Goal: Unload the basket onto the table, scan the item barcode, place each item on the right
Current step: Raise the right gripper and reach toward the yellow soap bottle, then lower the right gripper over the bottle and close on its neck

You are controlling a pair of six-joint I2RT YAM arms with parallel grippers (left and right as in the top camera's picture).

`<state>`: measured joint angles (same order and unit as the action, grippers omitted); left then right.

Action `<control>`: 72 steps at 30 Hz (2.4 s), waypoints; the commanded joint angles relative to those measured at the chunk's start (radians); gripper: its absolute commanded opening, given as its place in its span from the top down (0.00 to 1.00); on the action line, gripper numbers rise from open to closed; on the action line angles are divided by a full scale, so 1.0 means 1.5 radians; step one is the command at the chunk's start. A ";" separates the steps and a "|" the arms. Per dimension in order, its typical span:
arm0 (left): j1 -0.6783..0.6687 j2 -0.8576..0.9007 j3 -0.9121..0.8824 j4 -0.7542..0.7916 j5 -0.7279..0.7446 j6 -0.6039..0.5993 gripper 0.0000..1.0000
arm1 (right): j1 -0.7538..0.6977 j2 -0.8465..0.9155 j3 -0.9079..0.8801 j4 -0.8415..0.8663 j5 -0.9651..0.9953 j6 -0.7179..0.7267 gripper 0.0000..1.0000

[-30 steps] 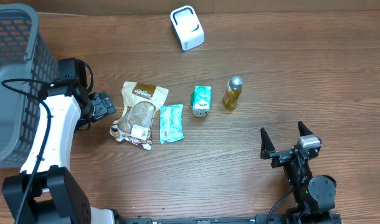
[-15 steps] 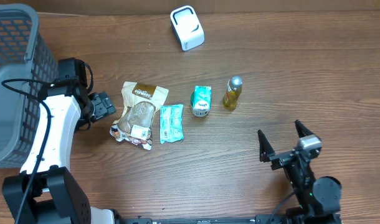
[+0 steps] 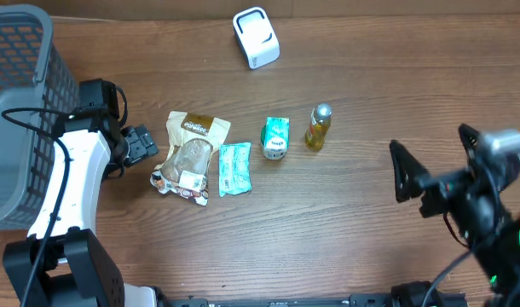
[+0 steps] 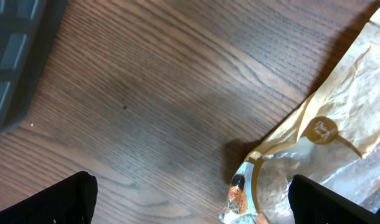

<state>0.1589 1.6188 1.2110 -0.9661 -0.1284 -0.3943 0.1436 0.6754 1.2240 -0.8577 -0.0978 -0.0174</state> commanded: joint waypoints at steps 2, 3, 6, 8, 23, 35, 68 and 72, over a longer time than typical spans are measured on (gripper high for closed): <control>0.002 -0.014 -0.002 -0.001 -0.007 -0.009 0.00 | -0.003 0.199 0.207 -0.145 0.004 0.006 0.00; 0.002 -0.014 -0.002 -0.001 -0.007 -0.009 0.00 | -0.003 0.234 0.236 -0.175 0.004 0.006 0.00; 0.002 -0.014 -0.002 -0.001 -0.007 -0.009 0.00 | -0.003 0.322 0.282 -0.220 -0.015 0.007 0.00; 0.002 -0.014 -0.002 -0.001 -0.006 -0.009 0.00 | -0.003 0.362 0.282 -0.220 -0.063 0.011 0.00; 0.002 -0.014 -0.002 -0.001 -0.007 -0.009 0.00 | 0.033 0.587 0.280 -0.219 -0.111 0.066 0.18; 0.002 -0.014 -0.002 -0.001 -0.006 -0.009 0.00 | 0.136 0.706 0.280 -0.167 0.077 0.152 0.12; 0.002 -0.014 -0.002 -0.001 -0.006 -0.009 0.01 | 0.136 0.789 0.222 -0.082 0.066 0.154 0.18; 0.002 -0.014 -0.002 -0.001 -0.007 -0.009 0.00 | 0.135 0.789 0.214 -0.070 0.072 0.154 0.26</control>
<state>0.1589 1.6173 1.2102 -0.9684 -0.1291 -0.3943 0.3477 1.8568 1.5509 -0.9745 0.0044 0.2108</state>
